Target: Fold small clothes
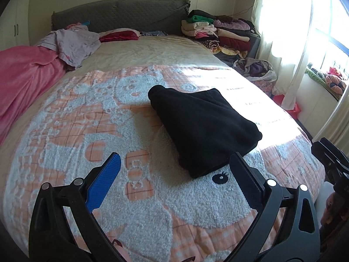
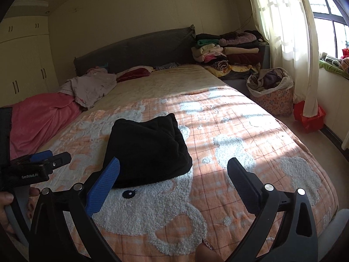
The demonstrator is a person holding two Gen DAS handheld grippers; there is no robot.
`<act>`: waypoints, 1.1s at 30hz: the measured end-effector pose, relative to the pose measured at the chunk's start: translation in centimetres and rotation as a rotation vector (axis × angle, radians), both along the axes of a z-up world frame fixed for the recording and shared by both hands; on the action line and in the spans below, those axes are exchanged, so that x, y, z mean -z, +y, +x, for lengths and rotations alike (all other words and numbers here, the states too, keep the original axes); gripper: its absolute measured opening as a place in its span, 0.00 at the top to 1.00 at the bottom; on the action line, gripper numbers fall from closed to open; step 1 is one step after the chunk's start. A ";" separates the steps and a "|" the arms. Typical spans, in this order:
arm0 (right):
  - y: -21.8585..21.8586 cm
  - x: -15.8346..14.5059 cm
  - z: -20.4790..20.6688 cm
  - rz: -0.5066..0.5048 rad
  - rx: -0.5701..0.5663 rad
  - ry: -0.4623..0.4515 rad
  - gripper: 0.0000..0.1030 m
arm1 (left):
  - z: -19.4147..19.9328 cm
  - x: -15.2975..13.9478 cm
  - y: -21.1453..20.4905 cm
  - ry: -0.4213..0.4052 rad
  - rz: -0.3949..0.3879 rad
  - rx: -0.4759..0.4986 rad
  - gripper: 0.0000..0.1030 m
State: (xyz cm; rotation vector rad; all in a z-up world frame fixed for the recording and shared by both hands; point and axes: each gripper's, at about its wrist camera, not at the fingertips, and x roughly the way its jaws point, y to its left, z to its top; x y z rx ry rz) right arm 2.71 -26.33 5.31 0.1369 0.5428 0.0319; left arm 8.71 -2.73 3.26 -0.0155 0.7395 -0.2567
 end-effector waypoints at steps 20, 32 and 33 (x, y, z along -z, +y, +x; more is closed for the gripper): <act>3.2 5.1 -2.3 -0.030 0.009 0.165 0.04 | -2.9 5.6 3.5 0.124 -0.043 -0.022 0.09; 3.7 5.8 -1.8 -0.041 -0.008 0.190 0.04 | -3.0 6.1 3.2 0.135 -0.010 -0.026 0.09; 3.7 5.8 -1.8 -0.042 -0.009 0.189 0.04 | -2.9 6.1 3.2 0.135 -0.004 -0.029 0.09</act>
